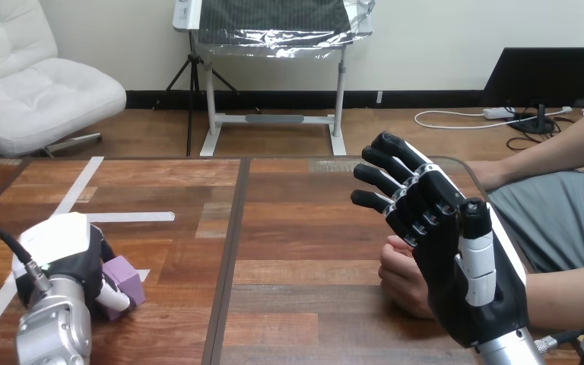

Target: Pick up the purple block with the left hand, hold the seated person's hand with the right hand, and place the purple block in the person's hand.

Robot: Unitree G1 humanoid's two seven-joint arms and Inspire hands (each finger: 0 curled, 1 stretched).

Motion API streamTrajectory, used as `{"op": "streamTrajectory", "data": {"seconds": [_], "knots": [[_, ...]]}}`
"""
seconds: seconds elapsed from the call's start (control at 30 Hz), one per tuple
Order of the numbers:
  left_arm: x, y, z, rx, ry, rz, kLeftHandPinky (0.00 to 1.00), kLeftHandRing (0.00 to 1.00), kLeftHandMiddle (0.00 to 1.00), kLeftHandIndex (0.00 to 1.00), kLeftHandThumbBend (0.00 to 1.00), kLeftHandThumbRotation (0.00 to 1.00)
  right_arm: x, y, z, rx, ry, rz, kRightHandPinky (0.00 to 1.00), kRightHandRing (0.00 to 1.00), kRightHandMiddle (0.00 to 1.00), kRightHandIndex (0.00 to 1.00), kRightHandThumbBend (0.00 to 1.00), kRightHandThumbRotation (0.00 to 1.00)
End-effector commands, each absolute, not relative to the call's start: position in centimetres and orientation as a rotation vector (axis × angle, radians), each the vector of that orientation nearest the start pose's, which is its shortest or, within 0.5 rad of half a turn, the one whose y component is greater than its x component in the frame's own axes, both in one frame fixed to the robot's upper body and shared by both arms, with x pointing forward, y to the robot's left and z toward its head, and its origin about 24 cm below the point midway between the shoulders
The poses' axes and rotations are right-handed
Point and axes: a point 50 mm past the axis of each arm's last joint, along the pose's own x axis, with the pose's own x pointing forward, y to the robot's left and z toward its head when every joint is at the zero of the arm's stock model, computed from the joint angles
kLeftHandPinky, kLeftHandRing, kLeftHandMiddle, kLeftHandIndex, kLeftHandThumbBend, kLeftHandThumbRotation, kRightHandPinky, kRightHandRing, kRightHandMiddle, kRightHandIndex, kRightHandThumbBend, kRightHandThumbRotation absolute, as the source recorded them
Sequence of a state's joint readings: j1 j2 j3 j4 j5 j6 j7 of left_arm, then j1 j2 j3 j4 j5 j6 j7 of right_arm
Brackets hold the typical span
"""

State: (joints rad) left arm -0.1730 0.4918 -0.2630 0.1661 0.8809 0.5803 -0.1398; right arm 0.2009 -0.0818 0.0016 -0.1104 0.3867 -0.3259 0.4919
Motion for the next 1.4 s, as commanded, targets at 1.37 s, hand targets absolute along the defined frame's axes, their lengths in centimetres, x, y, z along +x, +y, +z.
{"op": "streamTrajectory", "data": {"seconds": [1.37], "knots": [[28.69,23.23,4.63,1.477,0.495,0.047,0.37,0.53,0.60,0.64,0.86,0.17,21.19,-15.83,7.94,0.220,-0.411,0.389,0.80,0.86,0.87,0.87,0.88,0.87]]}}
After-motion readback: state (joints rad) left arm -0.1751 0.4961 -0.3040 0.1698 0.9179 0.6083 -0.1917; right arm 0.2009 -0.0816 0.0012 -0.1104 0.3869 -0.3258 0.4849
